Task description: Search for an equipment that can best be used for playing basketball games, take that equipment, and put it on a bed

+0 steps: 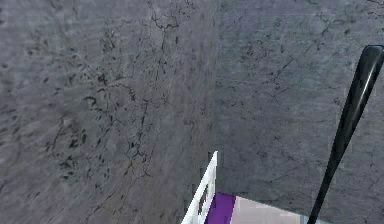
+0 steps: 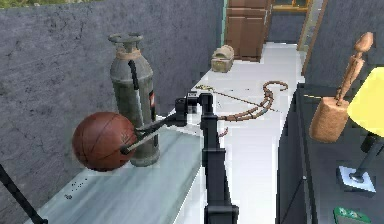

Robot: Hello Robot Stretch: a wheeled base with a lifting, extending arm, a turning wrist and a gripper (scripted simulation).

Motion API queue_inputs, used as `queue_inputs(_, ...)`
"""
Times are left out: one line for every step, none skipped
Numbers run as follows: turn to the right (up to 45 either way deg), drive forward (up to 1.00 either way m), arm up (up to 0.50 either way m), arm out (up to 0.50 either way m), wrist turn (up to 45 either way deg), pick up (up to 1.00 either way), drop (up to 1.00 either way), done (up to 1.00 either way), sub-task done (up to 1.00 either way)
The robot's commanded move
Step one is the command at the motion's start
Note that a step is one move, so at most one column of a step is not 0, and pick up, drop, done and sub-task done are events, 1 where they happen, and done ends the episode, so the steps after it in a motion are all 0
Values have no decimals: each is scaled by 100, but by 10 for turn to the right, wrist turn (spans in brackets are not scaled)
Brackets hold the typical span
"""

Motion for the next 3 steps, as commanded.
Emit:
queue_inputs(0,0,-22,0,0,0,0,0,0)
queue_inputs(0,0,-32,0,0,0,0,0,0)
queue_inputs(0,0,0,0,0,0,100,0,0)
